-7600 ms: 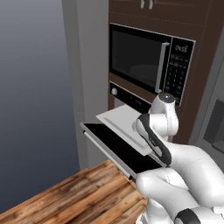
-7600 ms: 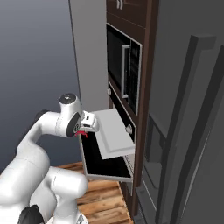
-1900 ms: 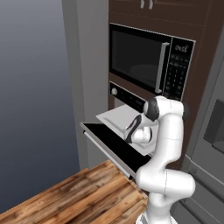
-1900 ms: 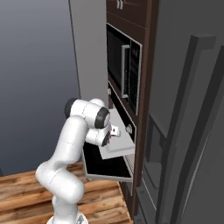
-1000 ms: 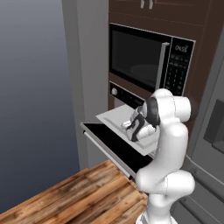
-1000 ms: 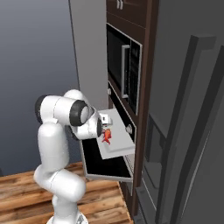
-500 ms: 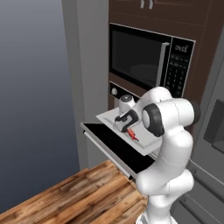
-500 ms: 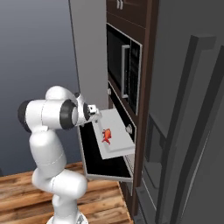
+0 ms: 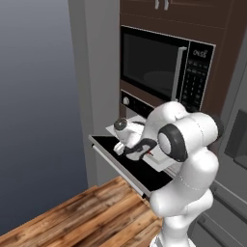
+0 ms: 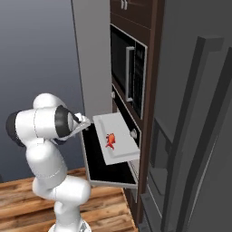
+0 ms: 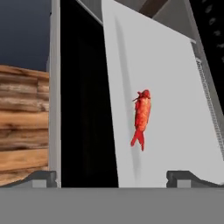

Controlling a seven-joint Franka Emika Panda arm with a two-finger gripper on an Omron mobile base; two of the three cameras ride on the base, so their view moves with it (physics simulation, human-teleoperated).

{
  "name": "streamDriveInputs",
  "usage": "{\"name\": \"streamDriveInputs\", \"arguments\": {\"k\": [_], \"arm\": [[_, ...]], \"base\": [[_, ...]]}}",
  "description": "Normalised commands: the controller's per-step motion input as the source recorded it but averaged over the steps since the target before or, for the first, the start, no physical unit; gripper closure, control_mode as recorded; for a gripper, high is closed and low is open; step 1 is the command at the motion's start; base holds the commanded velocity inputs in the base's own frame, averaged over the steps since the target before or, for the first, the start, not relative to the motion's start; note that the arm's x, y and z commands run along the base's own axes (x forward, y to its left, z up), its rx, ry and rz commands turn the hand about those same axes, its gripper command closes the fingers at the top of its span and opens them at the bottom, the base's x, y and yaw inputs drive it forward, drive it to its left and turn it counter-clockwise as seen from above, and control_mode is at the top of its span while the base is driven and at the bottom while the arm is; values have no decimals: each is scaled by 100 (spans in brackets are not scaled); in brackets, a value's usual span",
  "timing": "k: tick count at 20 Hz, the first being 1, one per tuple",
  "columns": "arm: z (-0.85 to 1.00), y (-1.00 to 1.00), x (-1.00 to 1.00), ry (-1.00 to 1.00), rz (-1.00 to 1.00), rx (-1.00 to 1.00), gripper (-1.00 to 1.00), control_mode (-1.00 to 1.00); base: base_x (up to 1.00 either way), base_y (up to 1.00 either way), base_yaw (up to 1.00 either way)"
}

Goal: Place the fish on the top rack of the oven, and slide the tray back inside. Close the oven door.

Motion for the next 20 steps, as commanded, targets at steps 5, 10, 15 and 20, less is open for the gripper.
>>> {"name": "streamDriveInputs", "arguments": {"k": [5, 10, 15, 20], "arm": [[0, 0, -98, -19, 0, -2, -100, -100], [16, 0, -27, 3, 0, 0, -100, -100], [38, 0, 23, 25, 0, 0, -100, -100], [10, 9, 51, 8, 0, -3, -100, -100]], "base": [[0, 0, 0], [0, 0, 0], [0, 0, 0], [0, 0, 0]]}}
